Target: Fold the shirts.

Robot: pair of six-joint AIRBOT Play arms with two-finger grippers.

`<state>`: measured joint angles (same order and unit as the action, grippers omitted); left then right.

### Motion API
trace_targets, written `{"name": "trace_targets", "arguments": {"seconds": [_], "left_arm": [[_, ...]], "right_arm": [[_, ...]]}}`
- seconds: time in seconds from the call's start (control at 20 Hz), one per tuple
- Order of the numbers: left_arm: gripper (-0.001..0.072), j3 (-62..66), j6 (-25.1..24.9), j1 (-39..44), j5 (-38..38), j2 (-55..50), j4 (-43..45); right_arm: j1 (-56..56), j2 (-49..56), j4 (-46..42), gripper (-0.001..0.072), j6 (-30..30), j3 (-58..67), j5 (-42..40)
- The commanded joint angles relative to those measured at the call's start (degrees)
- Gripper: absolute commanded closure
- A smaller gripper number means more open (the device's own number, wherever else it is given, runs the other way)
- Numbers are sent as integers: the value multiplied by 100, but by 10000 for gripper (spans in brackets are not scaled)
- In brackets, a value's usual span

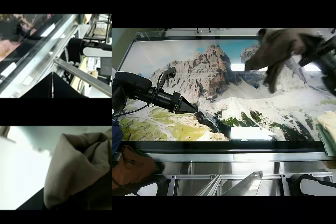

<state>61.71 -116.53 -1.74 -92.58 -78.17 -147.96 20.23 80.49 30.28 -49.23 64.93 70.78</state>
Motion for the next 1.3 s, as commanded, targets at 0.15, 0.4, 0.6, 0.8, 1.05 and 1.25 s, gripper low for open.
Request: {"name": "trace_targets", "arguments": {"seconds": [0.15,0.4,0.6,0.8,1.05,1.25], "left_arm": [[691,2,-2,0,116,2,-2],[691,2,0,0,114,2,-2],[691,2,0,0,221,2,-2],[691,2,0,0,267,2,-2],[691,2,-2,4,415,2,-2],[691,0,-7,7,516,2,-2]], "right_arm": [[1650,-358,-5184,688,-3303,448,-2234],[3189,-527,-6472,689,-4164,448,-1768],[4389,-922,-7051,689,-4249,450,-1615],[5563,-1121,-8450,688,-4557,448,-551],[6446,-1213,-11204,688,-5090,170,750],[6496,-1211,-11838,687,-4962,-463,262]]}}
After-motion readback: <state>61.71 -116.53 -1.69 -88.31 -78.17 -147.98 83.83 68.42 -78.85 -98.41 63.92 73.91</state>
